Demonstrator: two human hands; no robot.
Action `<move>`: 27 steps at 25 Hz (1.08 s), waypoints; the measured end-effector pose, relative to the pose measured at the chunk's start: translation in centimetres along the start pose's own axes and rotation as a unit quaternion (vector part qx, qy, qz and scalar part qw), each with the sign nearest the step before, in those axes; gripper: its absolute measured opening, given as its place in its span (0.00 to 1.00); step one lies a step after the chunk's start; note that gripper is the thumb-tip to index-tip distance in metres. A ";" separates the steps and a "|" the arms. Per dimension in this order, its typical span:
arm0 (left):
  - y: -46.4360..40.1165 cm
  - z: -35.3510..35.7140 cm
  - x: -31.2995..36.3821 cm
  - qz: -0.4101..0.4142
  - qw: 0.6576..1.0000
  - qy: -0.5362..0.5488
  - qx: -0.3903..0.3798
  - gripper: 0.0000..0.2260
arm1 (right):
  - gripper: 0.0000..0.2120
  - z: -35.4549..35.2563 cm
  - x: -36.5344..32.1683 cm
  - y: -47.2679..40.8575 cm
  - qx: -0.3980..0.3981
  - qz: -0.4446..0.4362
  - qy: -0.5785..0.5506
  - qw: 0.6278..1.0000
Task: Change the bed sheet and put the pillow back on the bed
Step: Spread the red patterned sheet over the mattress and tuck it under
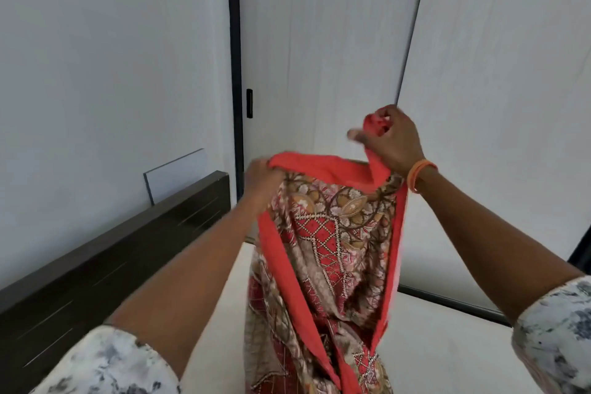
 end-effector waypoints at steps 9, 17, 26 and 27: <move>-1.9 -2.5 4.8 0.184 0.950 -0.250 -0.018 0.08 | 0.03 0.5 -3.6 -2.5 0.003 -0.072 0.229 0.971; 1.1 -3.9 -10.9 -0.117 0.982 -0.133 0.064 0.12 | 0.06 -1.7 1.9 -3.8 0.043 0.130 0.128 0.982; 3.0 -8.5 -9.6 0.101 0.898 -0.418 -0.091 0.22 | 0.09 -1.9 8.9 -2.8 -0.110 0.028 0.368 0.923; 3.8 -8.8 -10.5 0.100 0.880 -0.452 -0.106 0.29 | 0.09 -1.4 9.5 -2.1 -0.156 -0.002 0.387 0.909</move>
Point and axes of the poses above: each hand's wrist, its own y-axis away from the middle knuckle, its own z-axis out of the palm, x = y × z, the point moved 3 cm from there along -y, towards the middle knuckle, and after that the axes turned 1 degree about -x, right-handed, at the moved point
